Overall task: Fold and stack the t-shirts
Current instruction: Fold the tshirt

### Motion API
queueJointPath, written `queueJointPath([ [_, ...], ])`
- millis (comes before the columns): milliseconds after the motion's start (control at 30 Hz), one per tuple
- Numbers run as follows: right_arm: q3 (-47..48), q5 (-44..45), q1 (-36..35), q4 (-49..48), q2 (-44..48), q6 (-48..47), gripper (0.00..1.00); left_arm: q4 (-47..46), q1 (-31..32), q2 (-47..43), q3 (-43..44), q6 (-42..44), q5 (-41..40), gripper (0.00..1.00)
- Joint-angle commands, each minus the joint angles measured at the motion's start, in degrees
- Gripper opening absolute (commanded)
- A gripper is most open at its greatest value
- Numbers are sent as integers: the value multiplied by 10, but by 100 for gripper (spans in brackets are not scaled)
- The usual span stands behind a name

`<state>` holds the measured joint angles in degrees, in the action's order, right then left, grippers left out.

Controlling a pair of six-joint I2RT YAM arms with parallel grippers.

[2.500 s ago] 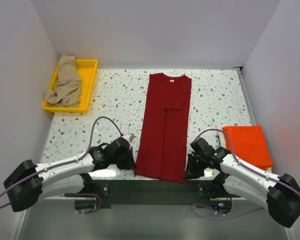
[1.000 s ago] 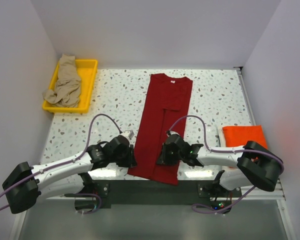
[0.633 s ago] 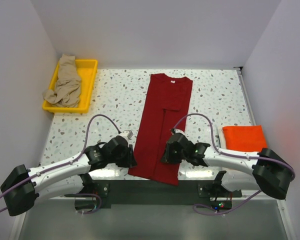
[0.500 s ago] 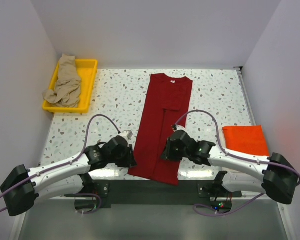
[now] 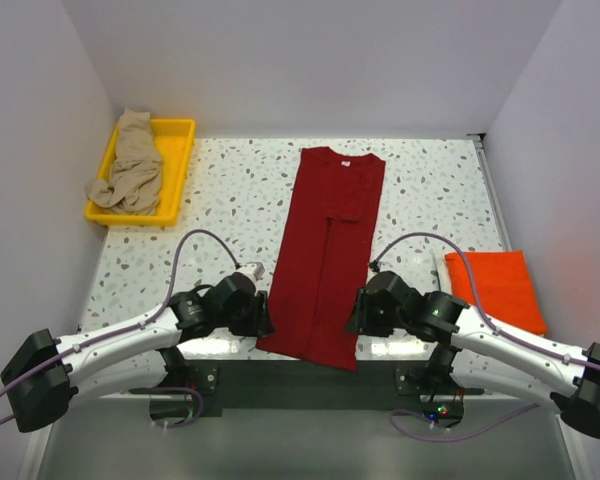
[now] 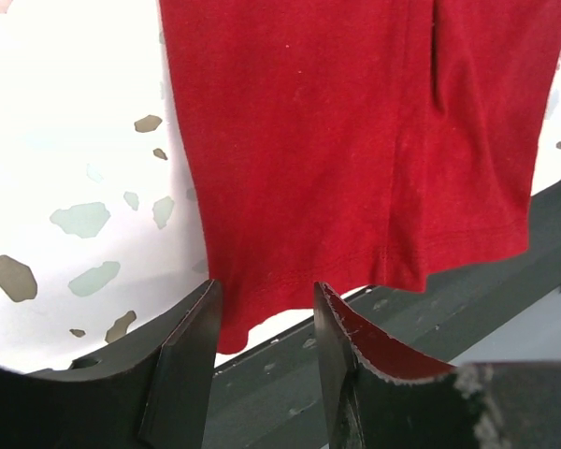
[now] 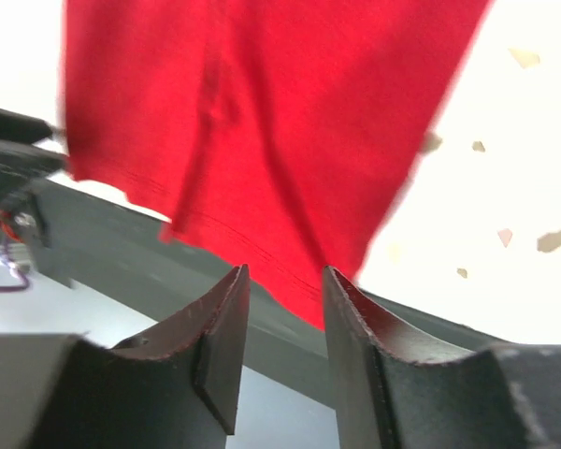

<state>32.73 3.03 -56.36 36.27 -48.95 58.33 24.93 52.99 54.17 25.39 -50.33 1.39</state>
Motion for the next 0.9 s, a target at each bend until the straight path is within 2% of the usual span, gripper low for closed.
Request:
queueJointPath([
  [0, -43, -29, -3, 53, 28, 30, 42, 1, -2, 7, 7, 9, -12, 49],
  [167, -102, -86, -3, 28, 61, 69, 44, 21, -3, 1, 3, 6, -51, 49],
  [333, -156, -141, -4, -30, 65, 106, 47, 7, -3, 7, -16, -5, -47, 50],
  [667, -203, -171, -4, -65, 87, 163, 47, -21, -3, 4, -54, -30, -30, 50],
  [767, -211, -174, -3, -83, 82, 175, 46, -35, -3, 12, -59, -31, -24, 46],
  [867, -218, -162, -3, -84, 86, 186, 45, -39, -2, 14, -61, -33, -21, 37],
])
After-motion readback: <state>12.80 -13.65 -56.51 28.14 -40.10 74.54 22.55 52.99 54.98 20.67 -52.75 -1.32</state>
